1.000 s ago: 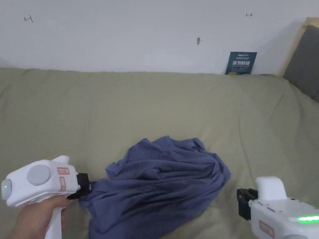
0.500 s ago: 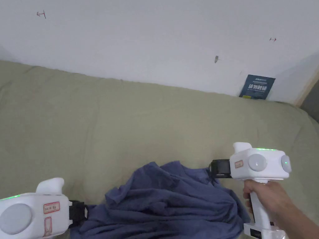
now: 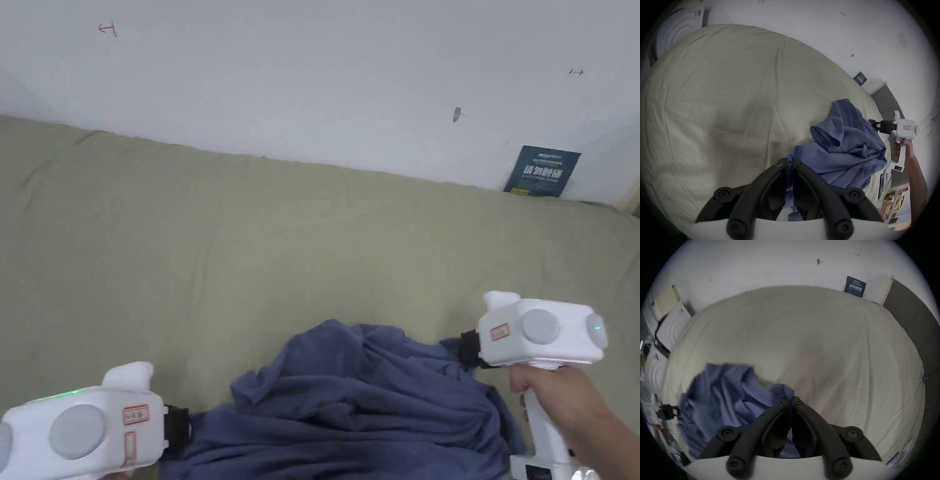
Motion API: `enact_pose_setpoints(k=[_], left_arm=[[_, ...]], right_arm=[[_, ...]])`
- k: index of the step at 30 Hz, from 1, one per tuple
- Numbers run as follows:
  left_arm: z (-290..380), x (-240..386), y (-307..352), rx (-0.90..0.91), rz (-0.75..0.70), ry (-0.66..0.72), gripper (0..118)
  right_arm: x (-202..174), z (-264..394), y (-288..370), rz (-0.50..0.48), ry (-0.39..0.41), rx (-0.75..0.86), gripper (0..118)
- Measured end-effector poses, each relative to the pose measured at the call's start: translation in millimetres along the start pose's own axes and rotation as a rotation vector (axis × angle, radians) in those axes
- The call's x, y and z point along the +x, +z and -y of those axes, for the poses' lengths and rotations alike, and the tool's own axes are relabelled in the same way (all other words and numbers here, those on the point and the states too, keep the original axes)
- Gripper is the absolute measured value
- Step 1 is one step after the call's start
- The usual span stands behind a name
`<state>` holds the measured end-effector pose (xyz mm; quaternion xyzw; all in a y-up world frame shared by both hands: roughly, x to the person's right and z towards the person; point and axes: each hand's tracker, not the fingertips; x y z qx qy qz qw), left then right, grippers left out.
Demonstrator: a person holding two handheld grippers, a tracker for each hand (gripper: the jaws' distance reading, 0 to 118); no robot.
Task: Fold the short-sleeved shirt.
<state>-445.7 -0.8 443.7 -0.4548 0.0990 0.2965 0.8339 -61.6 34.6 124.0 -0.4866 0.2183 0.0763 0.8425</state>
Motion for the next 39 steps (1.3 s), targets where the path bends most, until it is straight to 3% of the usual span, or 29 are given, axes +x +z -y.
enact_pose_setpoints(k=[5, 8, 13, 22, 26, 32, 39], left_arm=[[2.3, 2.5, 24.0, 0.121, 0.012, 0.025, 5], [-2.4, 18.6, 41.4, 0.123, 0.02, -0.034, 5], [-10.9, 59.7, 97.3, 0.246, 0.031, -0.107, 5], [-59.5, 115.8, 199.5, 0.459, 0.08, -0.179, 5], [-87.4, 130.7, 243.2, 0.585, 0.039, -0.224, 5], [-139.8, 134.9, 302.4, 0.729, 0.071, -0.162, 5], [-200.3, 140.9, 345.7, 0.836, 0.059, -0.147, 5]], right_arm=[[0.7, -6.0, 70.9, -0.014, -0.005, 0.163, 3], [-9.0, -4.4, 125.2, -0.035, -0.009, 0.213, 3], [-16.8, -10.2, 196.3, -0.006, 0.067, 0.3, 3], [-15.2, -34.6, 316.0, 0.028, 0.046, 0.493, 3], [-11.9, -50.2, 355.5, 0.039, -0.013, 0.632, 3], [-10.0, -78.3, 402.5, 0.045, -0.043, 0.807, 3], [-3.4, -114.0, 431.0, 0.062, -0.062, 0.88, 3]])
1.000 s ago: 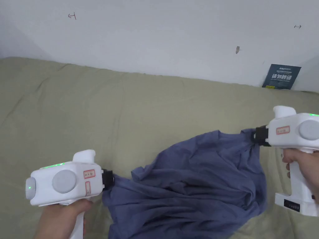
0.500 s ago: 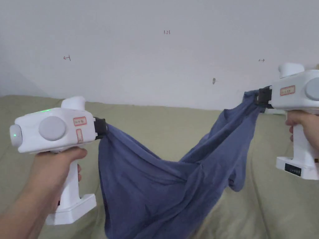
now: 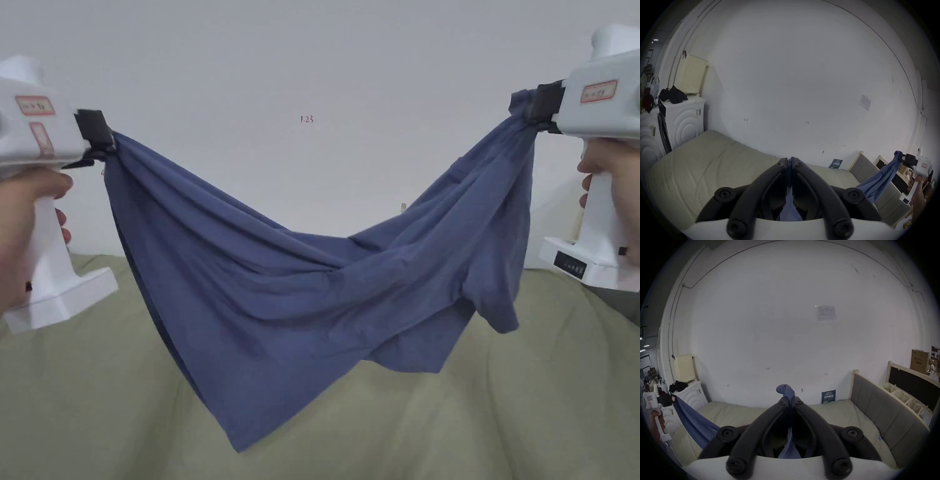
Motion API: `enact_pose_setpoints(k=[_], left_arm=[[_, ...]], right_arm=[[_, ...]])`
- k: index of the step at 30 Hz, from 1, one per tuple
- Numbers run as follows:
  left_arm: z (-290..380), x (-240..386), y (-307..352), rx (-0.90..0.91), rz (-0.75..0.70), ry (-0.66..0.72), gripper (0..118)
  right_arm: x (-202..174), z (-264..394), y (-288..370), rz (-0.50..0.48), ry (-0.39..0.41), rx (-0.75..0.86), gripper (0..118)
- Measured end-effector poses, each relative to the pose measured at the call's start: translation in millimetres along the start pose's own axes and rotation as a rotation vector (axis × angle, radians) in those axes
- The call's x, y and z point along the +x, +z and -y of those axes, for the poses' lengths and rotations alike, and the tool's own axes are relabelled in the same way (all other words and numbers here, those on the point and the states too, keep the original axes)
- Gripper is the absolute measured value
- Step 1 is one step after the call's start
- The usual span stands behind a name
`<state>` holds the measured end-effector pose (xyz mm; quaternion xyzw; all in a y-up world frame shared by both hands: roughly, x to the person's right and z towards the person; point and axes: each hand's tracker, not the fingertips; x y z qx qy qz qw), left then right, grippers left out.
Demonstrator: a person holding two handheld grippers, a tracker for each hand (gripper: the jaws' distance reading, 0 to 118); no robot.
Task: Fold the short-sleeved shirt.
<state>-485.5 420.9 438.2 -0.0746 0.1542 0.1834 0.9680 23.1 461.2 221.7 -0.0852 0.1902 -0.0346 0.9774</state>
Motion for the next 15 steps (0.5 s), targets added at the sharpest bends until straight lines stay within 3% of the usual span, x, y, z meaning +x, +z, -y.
enact_pose_setpoints(k=[6, 9, 15], left_arm=[[8.3, 2.8, -17.4, -0.005, -0.016, -0.042, 5], [50.0, -3.0, -33.0, -0.067, -0.029, -0.047, 5], [158.9, -34.6, -62.4, -0.18, -0.061, 0.003, 5]], right_arm=[[3.1, 23.4, -21.1, -0.01, -0.011, -0.011, 3], [3.6, 66.0, -37.6, -0.007, -0.019, -0.062, 3], [12.9, 174.9, -55.7, 0.027, -0.108, -0.17, 3]])
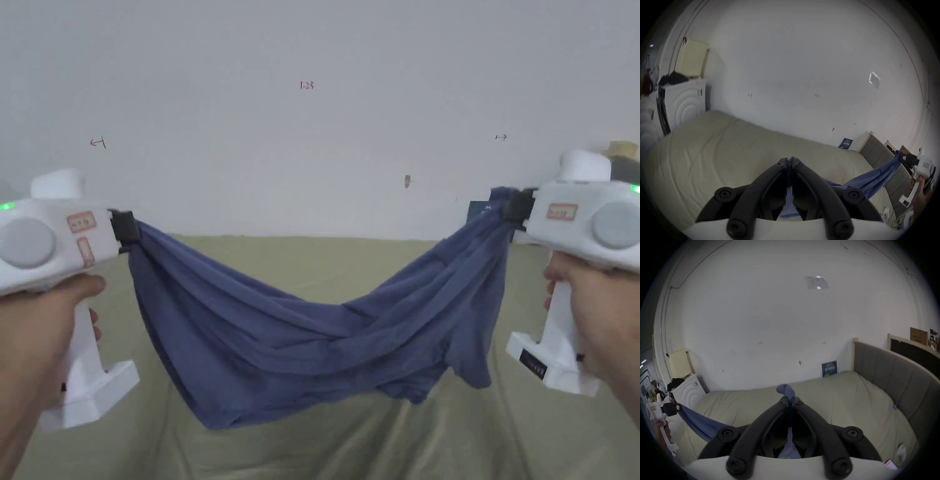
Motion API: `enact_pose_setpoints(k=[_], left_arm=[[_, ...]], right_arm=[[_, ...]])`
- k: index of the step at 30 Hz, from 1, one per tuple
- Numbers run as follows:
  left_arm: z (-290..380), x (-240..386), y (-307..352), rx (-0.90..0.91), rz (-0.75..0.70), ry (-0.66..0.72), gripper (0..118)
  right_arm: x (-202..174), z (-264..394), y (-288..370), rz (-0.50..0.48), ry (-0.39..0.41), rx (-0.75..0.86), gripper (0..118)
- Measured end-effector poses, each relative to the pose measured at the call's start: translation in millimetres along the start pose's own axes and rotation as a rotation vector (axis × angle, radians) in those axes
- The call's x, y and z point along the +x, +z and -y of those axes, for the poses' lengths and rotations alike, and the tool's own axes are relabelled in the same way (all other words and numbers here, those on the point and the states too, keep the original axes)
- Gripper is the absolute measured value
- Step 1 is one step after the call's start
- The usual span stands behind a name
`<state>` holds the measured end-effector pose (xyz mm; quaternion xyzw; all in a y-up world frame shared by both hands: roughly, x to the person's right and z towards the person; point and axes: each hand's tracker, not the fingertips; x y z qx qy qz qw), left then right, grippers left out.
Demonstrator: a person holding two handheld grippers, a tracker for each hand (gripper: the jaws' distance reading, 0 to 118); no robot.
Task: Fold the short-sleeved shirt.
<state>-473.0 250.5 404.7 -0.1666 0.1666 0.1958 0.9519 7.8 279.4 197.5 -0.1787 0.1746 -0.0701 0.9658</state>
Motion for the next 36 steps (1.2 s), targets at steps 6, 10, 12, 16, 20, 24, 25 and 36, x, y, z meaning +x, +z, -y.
enact_pose_setpoints(k=[6, 10, 12, 16, 20, 24, 25, 36], left_arm=[[47.4, -27.2, 25.0, -0.01, 0.034, 0.071, 5], [73.6, -36.4, 90.1, -0.028, 0.054, 0.027, 5], [95.8, -39.9, 125.8, -0.054, 0.034, -0.007, 5], [157.1, -55.9, 183.5, -0.141, 0.017, -0.078, 5], [235.6, -83.2, 207.8, -0.292, -0.041, -0.098, 5], [285.6, -109.0, 197.5, -0.382, -0.116, -0.086, 5], [291.8, -114.4, 194.4, -0.38, -0.123, -0.07, 6], [301.1, -78.3, 319.7, -0.168, -0.136, -0.077, 118]], right_arm=[[24.9, 52.3, 37.6, -0.012, -0.033, -0.052, 3], [42.7, 87.3, 100.0, -0.035, -0.014, -0.099, 3], [49.7, 111.3, 127.9, -0.046, 0.017, -0.158, 3], [59.0, 178.6, 180.3, -0.059, 0.096, -0.253, 3], [73.4, 260.2, 200.3, -0.046, 0.15, -0.405, 4], [87.3, 318.3, 200.9, 0.037, 0.145, -0.492, 7], [90.4, 329.2, 201.1, 0.038, 0.144, -0.492, 19], [34.1, 316.7, 307.7, -0.048, 0.182, -0.27, 118]])
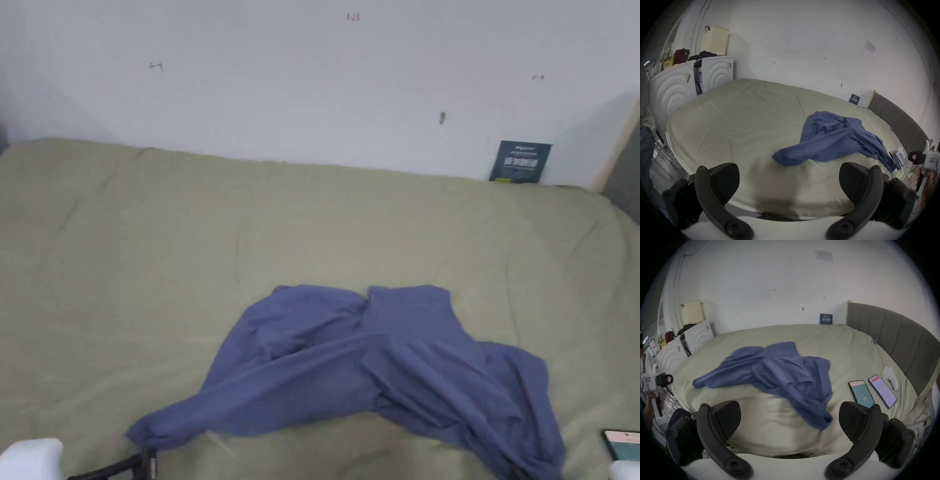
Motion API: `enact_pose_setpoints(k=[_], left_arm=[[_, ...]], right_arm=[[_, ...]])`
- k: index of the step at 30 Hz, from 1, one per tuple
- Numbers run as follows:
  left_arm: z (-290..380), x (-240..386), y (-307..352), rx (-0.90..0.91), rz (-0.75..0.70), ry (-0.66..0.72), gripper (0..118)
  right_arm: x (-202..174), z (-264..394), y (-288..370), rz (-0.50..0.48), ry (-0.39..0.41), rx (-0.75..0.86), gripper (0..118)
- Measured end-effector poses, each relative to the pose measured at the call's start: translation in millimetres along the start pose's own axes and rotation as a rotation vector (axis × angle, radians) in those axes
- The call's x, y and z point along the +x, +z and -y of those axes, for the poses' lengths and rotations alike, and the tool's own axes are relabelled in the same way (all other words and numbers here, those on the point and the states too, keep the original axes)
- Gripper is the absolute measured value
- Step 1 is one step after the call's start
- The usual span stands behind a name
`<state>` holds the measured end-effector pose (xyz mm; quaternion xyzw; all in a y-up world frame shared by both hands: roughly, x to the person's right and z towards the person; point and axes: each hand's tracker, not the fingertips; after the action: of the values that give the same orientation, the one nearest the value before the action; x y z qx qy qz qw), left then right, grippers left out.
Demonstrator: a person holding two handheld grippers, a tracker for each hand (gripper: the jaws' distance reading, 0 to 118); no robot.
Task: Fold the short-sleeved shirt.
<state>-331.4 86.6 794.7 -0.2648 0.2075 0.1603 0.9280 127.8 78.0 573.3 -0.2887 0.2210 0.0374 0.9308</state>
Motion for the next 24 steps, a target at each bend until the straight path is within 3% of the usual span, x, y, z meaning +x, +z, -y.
enact_pose_setpoints(k=[2, 3, 4, 5, 6, 7, 8, 11, 14, 15, 16, 17, 21, 24], left_arm=[[8.4, -11.2, 8.0, -0.028, -0.028, -0.018, 118], [13.7, -27.3, -2.5, -0.063, -0.049, -0.031, 118], [15.1, -33.8, -3.5, -0.093, -0.052, -0.041, 115], [15.8, -38.6, -1.7, -0.108, -0.043, -0.053, 96], [16.0, -41.7, -1.2, -0.099, -0.052, -0.07, 26], [16.2, -33.5, 1.3, -0.104, -0.122, -0.12, 2], [19.7, -35.4, 0.8, -0.072, -0.176, -0.141, 2], [13.0, -47.3, -13.9, -0.164, -0.037, -0.088, 2], [6.4, -47.7, -42.1, -0.17, -0.014, -0.193, 6], [0.9, -47.0, -52.2, -0.165, -0.003, -0.234, 50], [-2.9, -50.0, -66.5, -0.161, 0.032, -0.263, 104], [-6.6, -51.4, -84.9, -0.186, 0.047, -0.286, 118], [-47.5, -77.6, -152.0, -0.249, 0.069, -0.291, 118], [-32.1, -61.1, -180.3, -0.33, 0.133, -0.33, 118]], right_arm=[[-21.8, 4.0, 17.4, -0.022, 0.015, -0.009, 118], [-29.0, 5.7, 23.1, -0.046, 0.02, -0.004, 112], [-37.2, 7.6, 29.7, -0.085, 0.016, 0.015, 94], [-46.4, 9.2, 32.7, -0.075, 0.012, 0.016, 62], [-52.8, 9.4, 33.7, -0.07, 0.016, 0.013, 16], [-59.5, 9.9, 34.9, -0.061, 0.036, 0.01, 3], [-63.5, 11.1, 36.8, -0.069, 0.044, 0.033, 3], [-70.2, 8.2, 37.7, -0.116, 0.06, 0.039, 3], [-72.5, 6.9, 33.1, -0.128, 0.078, 0.033, 3], [-72.3, 7.2, 31.2, -0.139, 0.071, 0.026, 3], [-73.4, 6.9, 27.9, -0.143, 0.064, 0.013, 3], [-75.2, 6.8, 25.3, -0.14, 0.062, 0.004, 3], [-76.7, 8.8, 18.8, -0.134, 0.055, -0.021, 3], [-75.0, 9.2, 11.4, -0.119, 0.041, -0.041, 3]])
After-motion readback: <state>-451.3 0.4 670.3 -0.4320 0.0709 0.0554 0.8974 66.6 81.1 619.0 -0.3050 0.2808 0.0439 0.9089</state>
